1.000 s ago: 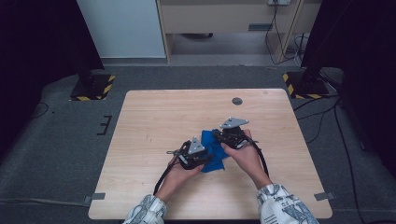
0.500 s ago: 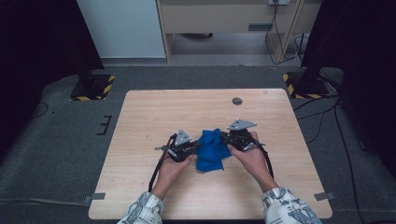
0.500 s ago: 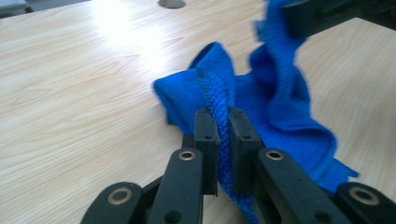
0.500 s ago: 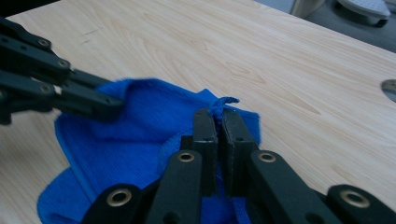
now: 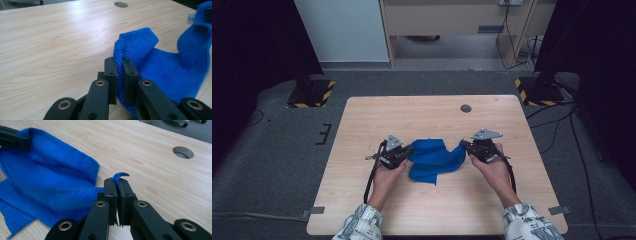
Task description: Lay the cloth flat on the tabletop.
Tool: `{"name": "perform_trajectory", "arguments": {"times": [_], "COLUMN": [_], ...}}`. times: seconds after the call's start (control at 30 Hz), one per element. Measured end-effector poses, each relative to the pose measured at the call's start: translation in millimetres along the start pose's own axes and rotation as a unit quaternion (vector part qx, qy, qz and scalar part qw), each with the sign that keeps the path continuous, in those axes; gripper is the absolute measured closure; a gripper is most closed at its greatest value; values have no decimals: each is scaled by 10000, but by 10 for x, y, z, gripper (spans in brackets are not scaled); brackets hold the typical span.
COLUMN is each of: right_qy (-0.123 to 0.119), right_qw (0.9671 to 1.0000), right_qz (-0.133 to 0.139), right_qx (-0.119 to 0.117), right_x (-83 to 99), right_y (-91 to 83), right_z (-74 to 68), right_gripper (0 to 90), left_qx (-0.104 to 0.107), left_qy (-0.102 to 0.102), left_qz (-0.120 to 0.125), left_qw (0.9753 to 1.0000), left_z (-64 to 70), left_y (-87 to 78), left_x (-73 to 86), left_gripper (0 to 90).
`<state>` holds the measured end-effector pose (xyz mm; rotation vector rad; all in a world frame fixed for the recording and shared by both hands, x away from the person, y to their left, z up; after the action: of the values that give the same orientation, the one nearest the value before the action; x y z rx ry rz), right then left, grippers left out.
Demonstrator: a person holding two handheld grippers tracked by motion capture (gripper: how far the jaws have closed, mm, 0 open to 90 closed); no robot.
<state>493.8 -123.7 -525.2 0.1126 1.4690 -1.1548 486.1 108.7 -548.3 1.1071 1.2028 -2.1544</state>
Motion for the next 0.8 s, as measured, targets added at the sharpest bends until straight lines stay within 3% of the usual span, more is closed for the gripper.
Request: {"name": "perform_trajectory", "arguments": {"times": [0.17, 0.5, 0.63, 0.77, 0.8], "right_qy": [54, 148, 170, 200, 196], "right_qw": [9999, 9997, 9996, 9996, 9996], "right_qz": [-32, -87, -115, -138, -136], "right_qx": [80, 177, 168, 158, 157], "right_x": [95, 236, 295, 320, 323], "right_y": [-50, -103, -121, -141, -141], "right_z": [82, 136, 156, 178, 184], "right_gripper": [879, 881, 880, 879, 879], "left_qx": [-124, -86, -35, 64, 95], "left_qy": [-95, -13, 70, 184, 187], "left_qz": [2, -362, -445, -335, -324], "left_qw": [9999, 9993, 9990, 9992, 9993], "left_z": [-92, -44, -12, 31, 37], "left_y": [-13, 67, 107, 104, 99], "left_x": [2, 142, 188, 162, 154], "left_gripper": [840, 816, 764, 610, 610]}}
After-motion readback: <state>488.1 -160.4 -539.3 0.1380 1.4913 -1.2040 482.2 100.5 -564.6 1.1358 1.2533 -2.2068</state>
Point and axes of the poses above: each handheld gripper's, and its own axes: y roughly forward along the jaws, x roughly out of its underside, z roughly to its right, the point moved 9 cm from there along y, roughly forward along the jaws, and after that the axes turned 14 degrees about -y, right-handed, at the moved point
